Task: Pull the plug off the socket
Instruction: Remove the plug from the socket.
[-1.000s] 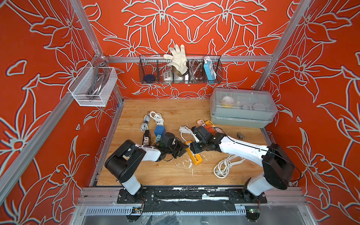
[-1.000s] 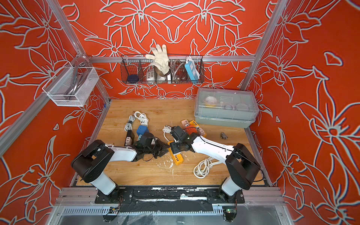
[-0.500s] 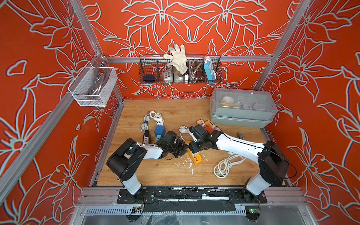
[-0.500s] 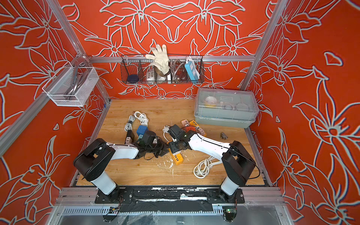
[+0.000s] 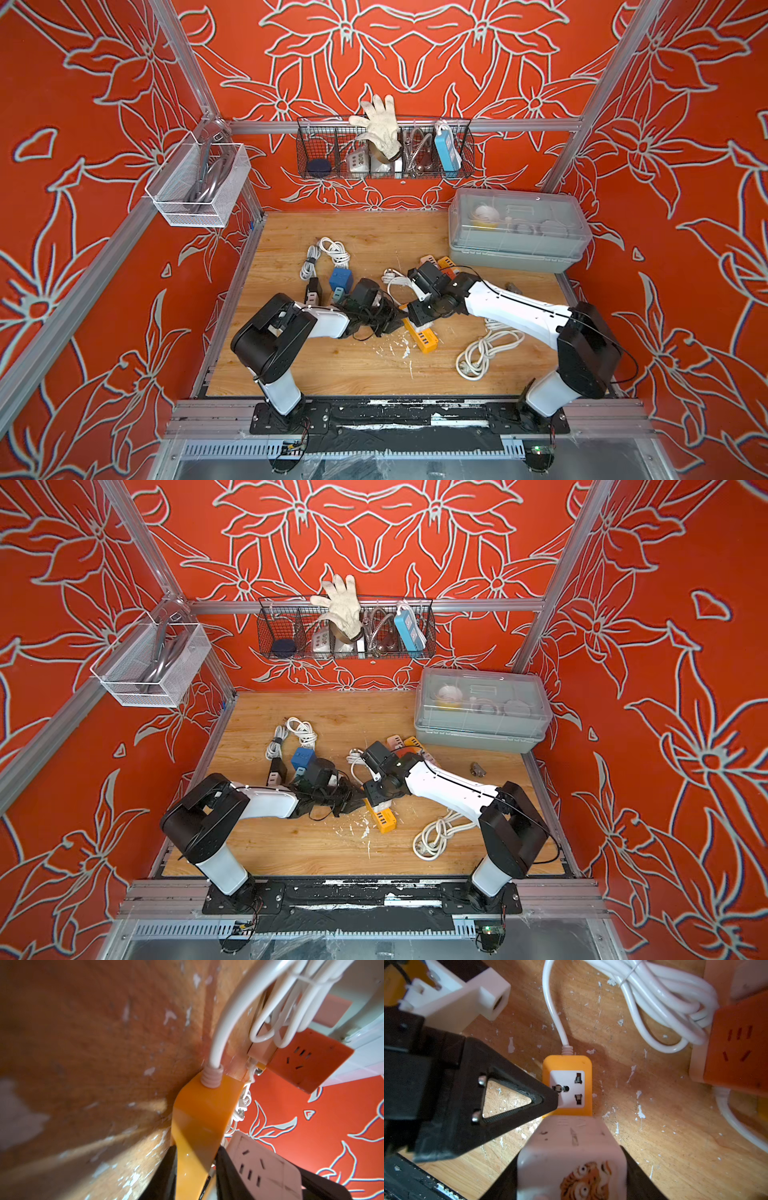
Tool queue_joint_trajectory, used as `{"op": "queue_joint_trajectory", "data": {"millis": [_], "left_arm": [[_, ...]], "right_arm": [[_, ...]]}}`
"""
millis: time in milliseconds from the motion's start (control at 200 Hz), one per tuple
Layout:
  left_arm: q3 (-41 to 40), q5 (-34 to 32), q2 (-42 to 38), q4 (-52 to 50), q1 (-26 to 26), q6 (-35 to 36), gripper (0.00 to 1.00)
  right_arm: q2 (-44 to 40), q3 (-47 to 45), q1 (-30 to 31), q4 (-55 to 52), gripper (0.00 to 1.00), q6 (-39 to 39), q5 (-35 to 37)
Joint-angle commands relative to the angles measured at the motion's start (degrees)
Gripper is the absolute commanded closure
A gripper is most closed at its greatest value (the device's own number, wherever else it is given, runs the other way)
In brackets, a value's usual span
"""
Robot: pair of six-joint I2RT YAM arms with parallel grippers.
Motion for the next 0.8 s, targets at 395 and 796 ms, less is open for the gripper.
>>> {"op": "queue_joint_trajectory", "data": {"millis": [395,796], "left_arm": [[-1.0,-5.4,5.3,-19.1,0.4,4.7,0.69],[3.2,-6.4,5.9,-24.0,1.0,9.7,0.68]], "right_arm": [[5.7,15.0,-9.8,-6.9,0.60,-1.0,-4.9],[-5.4,0.6,-1.4,7.3,0.61,0.2,1.5]]}}
